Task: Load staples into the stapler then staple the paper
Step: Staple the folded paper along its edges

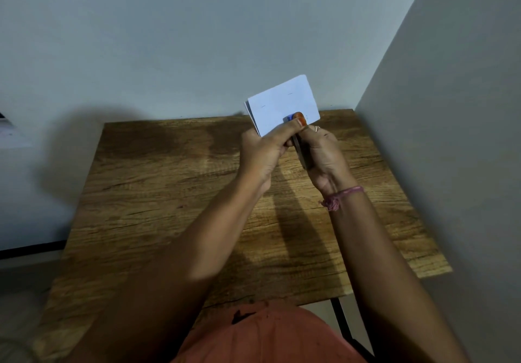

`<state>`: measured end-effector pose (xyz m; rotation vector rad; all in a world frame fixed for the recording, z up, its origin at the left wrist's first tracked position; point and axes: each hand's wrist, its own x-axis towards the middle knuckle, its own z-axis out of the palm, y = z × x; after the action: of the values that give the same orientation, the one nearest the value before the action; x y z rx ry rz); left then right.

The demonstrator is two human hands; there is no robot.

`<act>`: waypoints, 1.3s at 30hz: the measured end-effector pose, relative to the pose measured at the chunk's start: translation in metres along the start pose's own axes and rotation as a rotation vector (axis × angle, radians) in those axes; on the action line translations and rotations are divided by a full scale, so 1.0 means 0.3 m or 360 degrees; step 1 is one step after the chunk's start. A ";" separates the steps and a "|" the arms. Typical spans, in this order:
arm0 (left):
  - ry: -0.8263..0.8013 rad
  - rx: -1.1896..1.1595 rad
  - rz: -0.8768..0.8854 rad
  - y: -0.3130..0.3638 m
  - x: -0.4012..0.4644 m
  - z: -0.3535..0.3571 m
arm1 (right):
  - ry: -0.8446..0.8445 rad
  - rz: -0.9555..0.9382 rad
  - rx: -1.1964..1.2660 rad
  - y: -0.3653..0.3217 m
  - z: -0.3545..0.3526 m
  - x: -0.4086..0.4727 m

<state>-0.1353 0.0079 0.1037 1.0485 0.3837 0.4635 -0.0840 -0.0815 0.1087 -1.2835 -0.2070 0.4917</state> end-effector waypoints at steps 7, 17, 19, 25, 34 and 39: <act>0.0036 -0.0050 -0.0047 -0.002 0.006 0.008 | 0.0047 -0.0011 -0.0036 -0.009 0.012 -0.008; -0.0283 -0.0052 -0.0319 0.052 0.038 -0.046 | -0.0160 0.0101 -0.0147 -0.032 -0.041 0.000; -0.0258 -0.0033 -0.0310 0.050 0.040 -0.043 | -0.0200 0.0113 -0.0127 -0.031 -0.048 0.004; -0.0186 0.0003 -0.0269 0.044 0.038 -0.034 | -0.0187 0.0128 -0.0017 -0.028 -0.054 0.009; -0.0174 0.0078 -0.0263 0.039 0.046 -0.041 | -0.0168 0.0146 -0.0063 -0.034 -0.051 0.008; -0.0187 0.0064 -0.0259 0.037 0.049 -0.041 | -0.0142 0.0163 -0.0080 -0.033 -0.038 0.006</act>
<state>-0.1314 0.0294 0.1069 1.0684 0.3714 0.2482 -0.0754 -0.0926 0.1147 -1.3269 -0.2299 0.6356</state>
